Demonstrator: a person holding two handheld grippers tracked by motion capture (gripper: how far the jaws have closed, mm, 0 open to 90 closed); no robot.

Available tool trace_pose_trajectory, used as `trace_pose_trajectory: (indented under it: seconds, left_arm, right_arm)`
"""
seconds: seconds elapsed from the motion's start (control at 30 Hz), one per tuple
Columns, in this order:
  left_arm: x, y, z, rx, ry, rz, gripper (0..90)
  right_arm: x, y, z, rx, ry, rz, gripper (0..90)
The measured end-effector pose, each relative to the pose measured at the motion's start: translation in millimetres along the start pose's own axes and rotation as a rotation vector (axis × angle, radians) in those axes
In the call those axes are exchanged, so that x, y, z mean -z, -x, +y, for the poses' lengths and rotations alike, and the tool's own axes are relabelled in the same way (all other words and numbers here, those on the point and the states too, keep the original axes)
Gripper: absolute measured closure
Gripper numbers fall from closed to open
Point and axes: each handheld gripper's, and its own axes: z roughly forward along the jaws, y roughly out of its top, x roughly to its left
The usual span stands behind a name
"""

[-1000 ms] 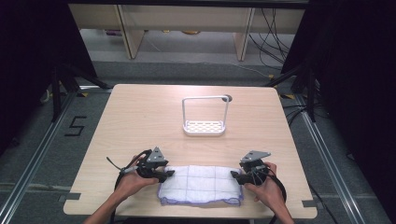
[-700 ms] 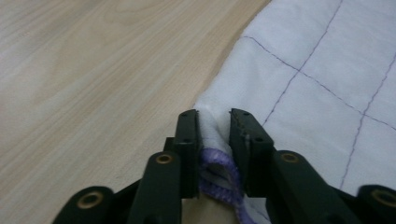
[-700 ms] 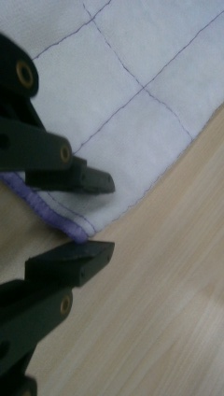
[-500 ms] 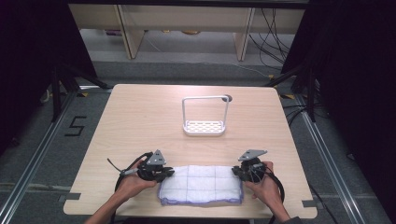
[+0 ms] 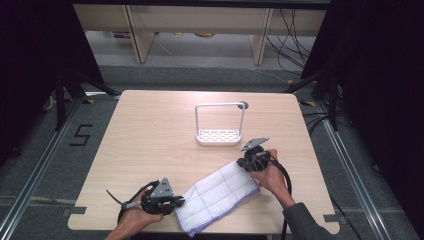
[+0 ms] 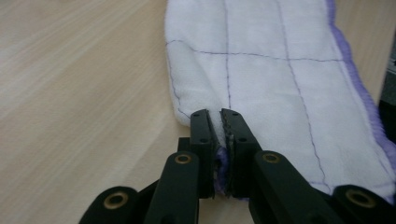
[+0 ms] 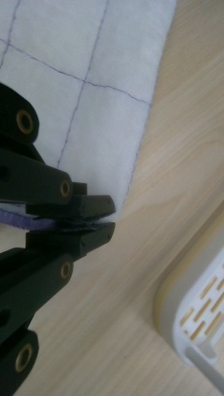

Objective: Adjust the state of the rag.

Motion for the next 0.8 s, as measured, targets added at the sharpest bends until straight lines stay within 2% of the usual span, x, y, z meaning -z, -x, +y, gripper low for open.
trace_pose_trajectory:
  seconds: [0.03,0.07,0.1,0.13,0.17,0.27,0.3,0.37,0.4,0.43,0.47,0.5,0.53,0.57,0.7,0.8]
  left_arm:
    - [-0.4,4.8,-0.2,0.016,0.018,-0.012,83.3]
    - [0.3,7.8,-0.3,0.012,0.01,-0.022,83.3]
    - [0.1,13.3,0.3,-0.011,0.008,-0.034,83.2]
    - [0.1,13.3,0.3,-0.011,0.008,-0.034,83.2]
    - [-1.9,19.0,0.8,0.015,0.029,-0.061,83.2]
    - [-4.1,23.2,1.7,0.024,0.038,-0.083,83.2]
    - [-4.3,24.0,2.0,0.025,0.03,-0.088,83.1]
    - [-7.1,27.8,2.6,0.03,0.041,-0.095,83.0]
    - [-6.7,26.5,3.2,-0.003,0.023,-0.092,83.0]
    - [-7.9,28.9,3.4,0.019,0.033,-0.097,83.0]
    - [-10.0,30.8,4.3,0.023,0.05,-0.104,83.0]
    - [-10.5,31.7,5.3,0.02,0.042,-0.106,83.0]
    - [-12.0,33.1,5.9,0.023,0.046,-0.104,83.0]
    - [-14.7,35.6,8.2,0.005,0.035,-0.111,83.0]
    - [-20.9,40.5,11.7,0.003,0.045,-0.124,82.9]
    - [-24.0,45.0,12.9,0.011,0.054,-0.131,81.8]
  right_arm:
    - [-1.5,-0.5,5.7,-0.002,-0.017,-0.001,85.8]
    - [-4.7,-0.7,10.7,0.01,-0.015,0.0,85.8]
    - [-10.3,-0.8,21.1,0.026,-0.023,0.009,85.8]
    - [-12.4,-0.5,26.3,0.04,-0.033,0.012,85.8]
    - [-16.0,-0.6,30.9,0.048,-0.034,0.018,85.8]
    - [-24.3,-2.6,39.4,0.065,-0.028,0.015,85.8]
    - [-30.0,-4.9,48.8,0.092,-0.045,0.025,85.8]
    - [-33.1,-5.8,51.3,0.106,-0.04,0.027,85.7]
    - [-37.0,-9.0,56.1,0.118,-0.038,0.019,85.7]
    - [-39.1,-10.9,59.2,0.131,-0.041,0.019,85.8]
    - [-41.0,-11.6,61.5,0.144,-0.038,0.019,85.7]
    - [-42.9,-13.8,64.1,0.137,-0.045,0.02,85.8]
    - [-48.7,-14.6,69.1,0.17,-0.04,0.018,85.7]
    - [-51.7,-16.5,71.9,0.178,-0.033,0.022,85.7]
    - [-63.4,-24.5,81.7,0.194,-0.052,0.033,85.4]
    - [-68.0,-26.8,85.0,0.213,-0.043,0.043,85.0]
